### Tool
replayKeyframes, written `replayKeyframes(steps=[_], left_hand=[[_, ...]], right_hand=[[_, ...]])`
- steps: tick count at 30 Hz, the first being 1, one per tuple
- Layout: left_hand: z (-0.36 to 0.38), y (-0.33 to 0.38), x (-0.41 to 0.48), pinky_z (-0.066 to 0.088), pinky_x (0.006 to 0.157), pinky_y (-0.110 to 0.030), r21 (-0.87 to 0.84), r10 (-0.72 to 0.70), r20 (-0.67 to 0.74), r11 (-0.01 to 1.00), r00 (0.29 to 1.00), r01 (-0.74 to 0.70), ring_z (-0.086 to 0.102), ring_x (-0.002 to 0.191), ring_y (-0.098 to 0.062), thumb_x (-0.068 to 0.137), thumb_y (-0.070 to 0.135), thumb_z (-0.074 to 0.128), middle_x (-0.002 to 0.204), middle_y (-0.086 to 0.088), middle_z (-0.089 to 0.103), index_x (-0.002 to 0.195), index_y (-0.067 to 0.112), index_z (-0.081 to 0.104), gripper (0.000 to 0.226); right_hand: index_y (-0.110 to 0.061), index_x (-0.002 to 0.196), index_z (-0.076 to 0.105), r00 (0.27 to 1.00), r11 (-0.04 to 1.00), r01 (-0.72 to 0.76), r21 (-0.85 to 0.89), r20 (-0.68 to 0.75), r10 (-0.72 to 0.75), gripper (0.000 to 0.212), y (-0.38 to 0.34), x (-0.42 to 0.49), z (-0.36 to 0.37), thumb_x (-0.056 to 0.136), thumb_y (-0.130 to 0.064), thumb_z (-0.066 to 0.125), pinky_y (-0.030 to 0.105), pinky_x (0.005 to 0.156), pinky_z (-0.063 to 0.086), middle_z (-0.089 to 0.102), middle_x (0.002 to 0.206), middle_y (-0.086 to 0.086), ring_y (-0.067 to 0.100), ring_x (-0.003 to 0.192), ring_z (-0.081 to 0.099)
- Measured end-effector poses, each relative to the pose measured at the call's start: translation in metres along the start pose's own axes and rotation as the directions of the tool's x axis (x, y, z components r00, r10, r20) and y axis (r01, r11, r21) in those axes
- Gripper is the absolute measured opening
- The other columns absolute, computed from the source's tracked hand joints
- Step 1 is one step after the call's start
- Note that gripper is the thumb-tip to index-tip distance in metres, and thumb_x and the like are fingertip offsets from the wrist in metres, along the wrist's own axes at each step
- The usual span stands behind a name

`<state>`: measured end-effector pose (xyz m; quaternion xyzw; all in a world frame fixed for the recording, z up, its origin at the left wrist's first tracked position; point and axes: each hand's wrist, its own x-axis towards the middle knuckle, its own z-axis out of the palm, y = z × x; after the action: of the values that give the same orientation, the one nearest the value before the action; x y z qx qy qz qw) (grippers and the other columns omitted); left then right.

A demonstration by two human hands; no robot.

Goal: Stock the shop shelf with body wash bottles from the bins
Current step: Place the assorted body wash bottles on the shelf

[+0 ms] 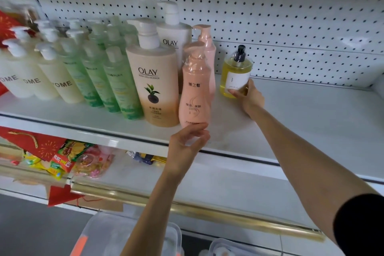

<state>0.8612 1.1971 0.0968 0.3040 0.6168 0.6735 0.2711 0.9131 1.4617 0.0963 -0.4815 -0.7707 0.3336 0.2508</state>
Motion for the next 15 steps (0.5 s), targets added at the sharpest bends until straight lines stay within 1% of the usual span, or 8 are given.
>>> replayKeyframes(steps=[5,7,9,11,12,13,14,15], left_hand=[[-0.001,-0.005,0.002,0.049,0.084,-0.017,0.043,0.042,0.002,0.998,0.999,-0.042,0.064,0.092,-0.004,0.079,0.010,0.074,0.089,0.006,0.073,0.098,0.022,0.073,0.023],[0.000,-0.006,0.001,0.048,0.081,-0.013,0.076,0.043,0.012,0.996,0.999,-0.044,0.062,0.092,-0.001,0.079,0.012,0.074,0.090,0.007,0.073,0.099,0.023,0.072,0.023],[-0.002,-0.005,-0.001,0.047,0.080,-0.010,0.132,0.058,0.063,0.989,0.996,-0.066,0.062,0.092,0.001,0.080,0.015,0.074,0.092,0.008,0.072,0.101,0.025,0.071,0.023],[-0.005,-0.002,0.001,0.049,0.082,-0.013,0.211,0.052,0.135,0.974,0.990,-0.080,0.062,0.093,0.001,0.083,0.018,0.071,0.097,0.010,0.071,0.103,0.025,0.070,0.021],[-0.006,-0.001,0.000,0.051,0.084,-0.018,0.234,0.041,0.157,0.969,0.987,-0.078,0.063,0.095,-0.002,0.085,0.019,0.070,0.100,0.009,0.071,0.103,0.023,0.071,0.019],[-0.007,0.002,-0.004,0.052,0.085,-0.024,0.238,0.043,0.164,0.968,0.985,-0.082,0.064,0.097,-0.007,0.086,0.021,0.069,0.101,0.007,0.071,0.103,0.021,0.072,0.017],[-0.006,0.006,-0.011,0.052,0.085,-0.027,0.210,0.066,0.163,0.973,0.984,-0.100,0.065,0.097,-0.013,0.087,0.024,0.069,0.099,0.004,0.072,0.101,0.021,0.072,0.015],[-0.004,0.012,-0.021,0.051,0.084,-0.028,0.156,0.106,0.150,0.979,0.983,-0.129,0.065,0.096,-0.016,0.086,0.027,0.068,0.097,0.002,0.072,0.099,0.021,0.072,0.016]], right_hand=[[-0.023,0.139,0.034,1.000,1.000,-0.002,-0.024,0.010,0.003,0.071,-0.003,0.001,0.000,0.082,-0.052,0.065,0.036,0.089,0.042,0.058,0.128,0.003,0.029,0.115,0.054],[-0.025,0.134,0.039,0.999,1.000,-0.023,0.003,0.043,0.023,0.060,-0.003,0.000,-0.002,0.085,-0.051,0.062,0.033,0.085,0.041,0.058,0.118,-0.001,0.024,0.107,0.054],[-0.036,0.101,0.045,0.994,0.990,-0.084,0.117,0.077,0.075,0.027,-0.006,-0.010,-0.007,0.086,-0.053,0.059,0.030,0.068,0.038,0.049,0.094,-0.010,0.016,0.088,0.047],[-0.039,0.077,0.030,0.990,0.958,-0.128,0.258,0.092,0.107,0.032,-0.015,-0.033,-0.019,0.086,-0.058,0.054,0.024,0.056,0.031,0.032,0.079,-0.016,0.016,0.084,0.038],[-0.040,0.080,0.033,0.992,0.956,-0.113,0.271,0.090,0.092,0.026,-0.015,-0.051,-0.025,0.088,-0.057,0.052,0.022,0.060,0.034,0.036,0.082,-0.017,0.017,0.090,0.039],[-0.039,0.098,0.045,0.994,0.946,-0.089,0.311,0.089,0.065,0.017,-0.018,-0.071,-0.033,0.091,-0.053,0.051,0.023,0.072,0.040,0.048,0.097,-0.015,0.019,0.101,0.044],[-0.028,0.125,0.048,0.995,0.932,-0.074,0.355,0.093,0.044,0.037,-0.016,-0.090,-0.040,0.093,-0.047,0.051,0.023,0.089,0.039,0.054,0.122,-0.007,0.020,0.117,0.046],[-0.016,0.142,0.037,0.997,0.915,-0.045,0.401,0.081,0.014,0.056,-0.016,-0.116,-0.048,0.095,-0.041,0.052,0.022,0.100,0.034,0.046,0.142,0.000,0.015,0.131,0.042]])
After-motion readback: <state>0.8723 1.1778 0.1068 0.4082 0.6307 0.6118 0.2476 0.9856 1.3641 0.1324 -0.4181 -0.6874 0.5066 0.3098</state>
